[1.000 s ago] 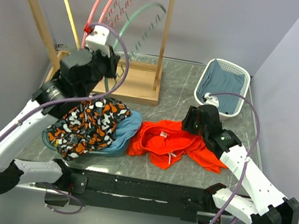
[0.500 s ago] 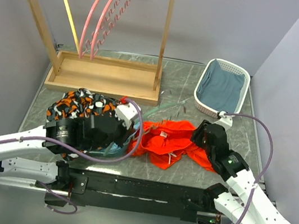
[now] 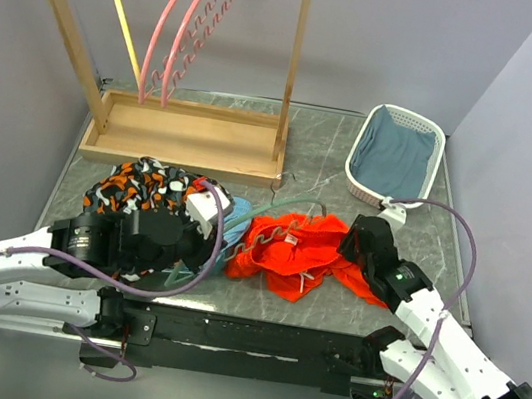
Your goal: Place the shorts on the hanger
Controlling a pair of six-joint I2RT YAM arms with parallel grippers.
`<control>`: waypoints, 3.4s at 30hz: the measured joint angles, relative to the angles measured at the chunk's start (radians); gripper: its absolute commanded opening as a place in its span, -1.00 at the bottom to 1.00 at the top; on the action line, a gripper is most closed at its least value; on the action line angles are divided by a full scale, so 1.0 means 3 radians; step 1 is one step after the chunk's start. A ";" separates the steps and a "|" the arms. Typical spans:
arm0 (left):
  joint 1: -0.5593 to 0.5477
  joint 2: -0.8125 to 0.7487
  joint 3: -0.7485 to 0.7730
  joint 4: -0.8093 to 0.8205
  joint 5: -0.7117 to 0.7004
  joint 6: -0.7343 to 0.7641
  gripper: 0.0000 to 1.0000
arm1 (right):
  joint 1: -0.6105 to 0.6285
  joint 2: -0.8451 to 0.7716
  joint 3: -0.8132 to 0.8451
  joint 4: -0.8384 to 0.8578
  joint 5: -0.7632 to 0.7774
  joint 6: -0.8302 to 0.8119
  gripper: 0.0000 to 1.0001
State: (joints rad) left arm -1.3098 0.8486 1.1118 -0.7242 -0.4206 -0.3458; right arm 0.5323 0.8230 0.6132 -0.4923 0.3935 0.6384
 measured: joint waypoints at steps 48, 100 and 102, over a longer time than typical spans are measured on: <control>-0.0426 0.0642 -0.2331 0.3970 -0.0547 0.0427 -0.98 | 0.0483 0.0579 0.1630 -0.0949 -0.0356 0.0188 0.65; 0.0009 0.1898 -0.0525 0.1516 -0.0319 -0.1640 0.22 | -0.1253 0.0070 0.0855 -0.0768 -0.1976 0.1036 -1.00; 0.0065 0.2056 -0.0525 0.1475 -0.0207 -0.1701 0.25 | -0.1250 0.0005 0.0853 -0.0744 -0.1998 0.1047 -1.00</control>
State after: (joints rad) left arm -1.2903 1.4654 0.9543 -0.2817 -0.4828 -0.8562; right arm 0.1574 0.8246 0.8692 -0.7155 -0.2058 0.9524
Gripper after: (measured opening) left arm 0.606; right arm 0.273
